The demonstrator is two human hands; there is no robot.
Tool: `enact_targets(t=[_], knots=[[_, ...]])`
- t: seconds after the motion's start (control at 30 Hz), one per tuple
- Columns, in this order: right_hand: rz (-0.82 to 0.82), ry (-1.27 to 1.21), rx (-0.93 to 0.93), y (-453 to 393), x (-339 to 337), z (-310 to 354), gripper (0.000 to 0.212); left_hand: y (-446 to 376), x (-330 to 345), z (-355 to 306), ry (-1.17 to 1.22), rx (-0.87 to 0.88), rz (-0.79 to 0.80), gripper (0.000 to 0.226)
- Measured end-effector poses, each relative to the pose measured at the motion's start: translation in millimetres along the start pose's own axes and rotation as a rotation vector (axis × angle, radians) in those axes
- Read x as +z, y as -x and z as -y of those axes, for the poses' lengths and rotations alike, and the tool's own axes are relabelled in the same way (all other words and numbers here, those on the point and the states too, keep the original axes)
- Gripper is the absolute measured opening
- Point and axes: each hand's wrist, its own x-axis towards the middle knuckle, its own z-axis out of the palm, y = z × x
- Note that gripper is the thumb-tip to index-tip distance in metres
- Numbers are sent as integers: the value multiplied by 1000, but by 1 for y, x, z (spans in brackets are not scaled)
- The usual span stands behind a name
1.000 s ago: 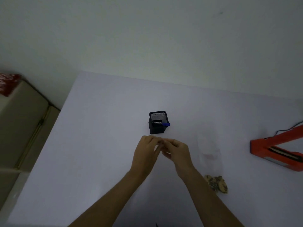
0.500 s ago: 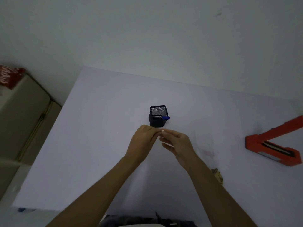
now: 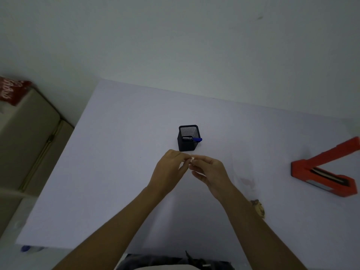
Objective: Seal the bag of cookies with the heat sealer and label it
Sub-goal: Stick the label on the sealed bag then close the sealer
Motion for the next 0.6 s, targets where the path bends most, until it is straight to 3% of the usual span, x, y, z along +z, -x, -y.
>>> enact_targets(t=[0.2, 0.37, 0.5, 0.6], knots=[[-40, 95, 51, -8, 1, -12, 11, 2, 4, -1, 58, -184, -31, 15], [-153, 205, 225, -31, -6, -58, 9, 7, 11, 15, 98, -303, -7, 10], [-140, 305, 285, -39, -14, -88, 9, 14, 15, 22, 91, -348, 2, 11], [-73, 505, 256, -41, -16, -93, 24, 18, 16, 22, 89, -359, -5, 12]])
